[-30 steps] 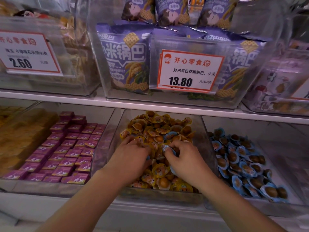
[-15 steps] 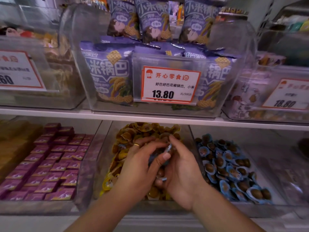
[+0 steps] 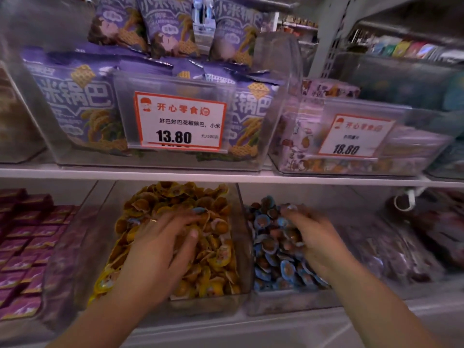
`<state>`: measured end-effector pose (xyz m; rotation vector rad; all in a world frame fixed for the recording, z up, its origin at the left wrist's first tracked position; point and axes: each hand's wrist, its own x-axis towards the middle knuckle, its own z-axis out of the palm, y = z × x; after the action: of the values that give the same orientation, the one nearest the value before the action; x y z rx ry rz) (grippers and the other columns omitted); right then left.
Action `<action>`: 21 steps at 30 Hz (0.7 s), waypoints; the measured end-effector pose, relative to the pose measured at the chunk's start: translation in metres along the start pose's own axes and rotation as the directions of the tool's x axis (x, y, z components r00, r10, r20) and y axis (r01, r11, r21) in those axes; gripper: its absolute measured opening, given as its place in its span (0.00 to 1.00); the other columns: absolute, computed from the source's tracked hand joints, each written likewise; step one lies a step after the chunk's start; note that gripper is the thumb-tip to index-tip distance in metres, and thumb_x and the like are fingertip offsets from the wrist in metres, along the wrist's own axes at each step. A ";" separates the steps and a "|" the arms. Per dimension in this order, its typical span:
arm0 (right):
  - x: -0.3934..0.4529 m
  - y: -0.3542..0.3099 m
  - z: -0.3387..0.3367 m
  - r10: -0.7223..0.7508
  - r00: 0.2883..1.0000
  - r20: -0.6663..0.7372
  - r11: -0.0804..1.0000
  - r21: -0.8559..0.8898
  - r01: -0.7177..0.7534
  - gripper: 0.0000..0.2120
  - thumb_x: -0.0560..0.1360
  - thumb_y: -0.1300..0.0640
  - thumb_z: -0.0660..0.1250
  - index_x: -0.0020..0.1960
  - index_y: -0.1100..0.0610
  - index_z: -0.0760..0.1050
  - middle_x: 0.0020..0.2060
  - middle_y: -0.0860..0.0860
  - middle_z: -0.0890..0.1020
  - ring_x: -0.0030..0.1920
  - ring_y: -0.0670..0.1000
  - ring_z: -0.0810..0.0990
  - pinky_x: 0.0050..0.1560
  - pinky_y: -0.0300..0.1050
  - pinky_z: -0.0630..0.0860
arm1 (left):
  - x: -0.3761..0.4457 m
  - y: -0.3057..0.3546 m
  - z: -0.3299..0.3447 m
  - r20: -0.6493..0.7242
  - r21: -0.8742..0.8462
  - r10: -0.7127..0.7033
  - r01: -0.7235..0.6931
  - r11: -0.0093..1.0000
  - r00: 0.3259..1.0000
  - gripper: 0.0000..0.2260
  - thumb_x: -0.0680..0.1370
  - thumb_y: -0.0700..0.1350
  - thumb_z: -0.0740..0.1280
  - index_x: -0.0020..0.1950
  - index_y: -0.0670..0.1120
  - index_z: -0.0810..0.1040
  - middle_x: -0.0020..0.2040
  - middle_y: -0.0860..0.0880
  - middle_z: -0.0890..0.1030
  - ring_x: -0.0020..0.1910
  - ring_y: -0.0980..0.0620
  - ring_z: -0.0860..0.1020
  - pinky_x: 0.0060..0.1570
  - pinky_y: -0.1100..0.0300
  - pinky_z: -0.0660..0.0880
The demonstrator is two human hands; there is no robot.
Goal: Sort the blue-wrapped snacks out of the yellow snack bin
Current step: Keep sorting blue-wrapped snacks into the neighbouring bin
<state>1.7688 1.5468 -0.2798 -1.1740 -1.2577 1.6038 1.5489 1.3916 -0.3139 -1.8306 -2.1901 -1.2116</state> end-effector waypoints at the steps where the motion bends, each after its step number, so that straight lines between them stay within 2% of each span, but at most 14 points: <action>1: 0.013 0.000 -0.005 0.045 0.999 -0.016 0.998 0.055 -0.044 0.06 0.79 0.57 0.68 0.50 0.60 0.80 0.35 0.58 0.83 0.34 0.54 0.85 0.27 0.43 0.76 | 0.001 -0.003 0.000 -0.001 0.058 -0.034 0.034 0.998 0.999 0.19 0.79 0.57 0.57 0.62 0.52 0.80 0.62 0.55 0.78 0.60 0.49 0.78 0.58 0.44 0.73; 3: 0.039 -0.003 -0.010 0.100 0.995 0.017 0.970 0.219 -0.101 0.09 0.81 0.52 0.64 0.48 0.56 0.80 0.35 0.54 0.83 0.33 0.51 0.83 0.34 0.45 0.76 | 0.003 -0.011 -0.002 -0.018 0.200 -0.099 0.101 0.975 0.995 0.21 0.76 0.57 0.57 0.61 0.50 0.80 0.63 0.49 0.78 0.58 0.42 0.78 0.57 0.42 0.73; 4: 0.052 -0.005 -0.013 0.099 0.995 -0.006 0.964 0.248 -0.095 0.10 0.81 0.50 0.63 0.52 0.55 0.79 0.39 0.54 0.83 0.37 0.51 0.82 0.39 0.46 0.75 | 0.003 -0.016 -0.004 -0.030 0.265 -0.135 0.138 0.954 0.990 0.22 0.75 0.57 0.56 0.62 0.49 0.80 0.63 0.46 0.78 0.58 0.39 0.78 0.57 0.42 0.73; 6: 0.076 -0.006 -0.021 0.054 0.990 -0.129 0.987 0.154 -0.034 0.15 0.81 0.49 0.62 0.63 0.55 0.75 0.56 0.56 0.80 0.53 0.54 0.79 0.55 0.49 0.72 | 0.003 -0.028 -0.009 -0.038 0.346 -0.222 0.221 0.912 0.974 0.27 0.74 0.59 0.55 0.64 0.46 0.78 0.64 0.40 0.76 0.60 0.35 0.75 0.58 0.40 0.73; 7: 0.081 -0.004 -0.024 0.003 0.980 -0.200 0.999 0.044 0.006 0.13 0.81 0.51 0.61 0.62 0.56 0.75 0.61 0.57 0.79 0.59 0.56 0.77 0.62 0.52 0.72 | 0.003 -0.034 -0.011 -0.019 0.370 -0.267 0.255 0.893 0.963 0.30 0.73 0.60 0.54 0.66 0.44 0.77 0.66 0.38 0.74 0.63 0.33 0.73 0.60 0.38 0.72; 8: 0.084 -0.003 -0.026 -0.043 0.971 -0.235 0.998 -0.064 0.029 0.10 0.81 0.54 0.61 0.58 0.56 0.77 0.62 0.59 0.79 0.62 0.58 0.77 0.66 0.55 0.72 | 0.003 -0.039 -0.011 0.019 0.393 -0.304 0.272 0.878 0.953 0.32 0.73 0.61 0.52 0.68 0.43 0.75 0.68 0.36 0.72 0.66 0.32 0.71 0.63 0.38 0.70; 10: 0.080 0.003 -0.024 -0.088 0.972 -0.218 0.975 -0.220 0.039 0.07 0.80 0.56 0.63 0.47 0.55 0.79 0.56 0.59 0.83 0.59 0.59 0.80 0.64 0.56 0.75 | -0.001 -0.045 -0.008 0.123 0.467 -0.346 0.253 0.847 0.930 0.36 0.72 0.64 0.48 0.72 0.46 0.71 0.74 0.38 0.68 0.73 0.34 0.65 0.70 0.39 0.65; 12: 0.070 0.009 -0.017 -0.140 0.977 -0.163 0.956 -0.280 0.090 0.07 0.79 0.56 0.66 0.45 0.51 0.81 0.48 0.52 0.85 0.52 0.57 0.83 0.52 0.46 0.79 | -0.005 -0.046 -0.003 0.220 0.551 -0.365 0.193 0.812 0.905 0.38 0.71 0.67 0.42 0.74 0.52 0.69 0.76 0.44 0.67 0.75 0.38 0.63 0.75 0.43 0.57; 14: 0.056 0.011 -0.006 -0.293 0.951 -0.097 0.887 -0.400 0.232 0.07 0.78 0.56 0.65 0.46 0.50 0.82 0.45 0.48 0.85 0.50 0.53 0.82 0.50 0.37 0.76 | -0.006 -0.041 -0.003 0.267 0.587 -0.349 0.136 0.798 0.898 0.38 0.70 0.68 0.39 0.72 0.56 0.71 0.73 0.51 0.70 0.73 0.44 0.66 0.75 0.46 0.55; 16: 0.035 0.010 0.013 -0.489 0.871 0.044 0.729 -0.528 0.436 0.10 0.78 0.59 0.64 0.48 0.47 0.81 0.45 0.42 0.83 0.51 0.44 0.81 0.50 0.26 0.72 | -0.010 -0.034 -0.003 0.322 0.541 -0.304 0.089 0.836 0.897 0.37 0.69 0.68 0.40 0.70 0.58 0.71 0.72 0.55 0.70 0.72 0.50 0.66 0.73 0.50 0.59; 17: 0.021 0.009 0.025 -0.554 0.822 0.134 0.653 -0.542 0.529 0.10 0.79 0.60 0.64 0.49 0.46 0.80 0.46 0.40 0.83 0.50 0.41 0.80 0.49 0.24 0.71 | -0.014 -0.030 -0.003 0.363 0.490 -0.263 0.057 0.870 0.894 0.35 0.70 0.68 0.41 0.70 0.59 0.70 0.72 0.56 0.69 0.72 0.51 0.66 0.72 0.52 0.60; 19: -0.007 0.010 0.052 -0.604 0.728 0.325 0.534 -0.513 0.672 0.09 0.80 0.57 0.64 0.52 0.45 0.80 0.47 0.39 0.82 0.48 0.38 0.81 0.46 0.27 0.74 | -0.024 -0.022 -0.003 0.419 0.375 -0.151 -0.019 0.927 0.895 0.29 0.74 0.67 0.46 0.70 0.58 0.71 0.73 0.56 0.68 0.71 0.52 0.66 0.73 0.53 0.59; 21: -0.031 0.014 0.081 -0.561 0.648 0.515 0.455 -0.463 0.761 0.09 0.79 0.53 0.63 0.55 0.46 0.81 0.50 0.37 0.81 0.49 0.35 0.79 0.47 0.25 0.71 | -0.030 -0.016 -0.007 0.446 0.260 -0.044 -0.082 0.962 0.894 0.23 0.78 0.63 0.52 0.68 0.56 0.72 0.72 0.57 0.69 0.70 0.53 0.68 0.72 0.52 0.60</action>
<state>1.6990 1.4932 -0.2805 -0.6076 -2.2584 0.7161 1.5413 1.3635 -0.3321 -2.1625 -2.3918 -0.4684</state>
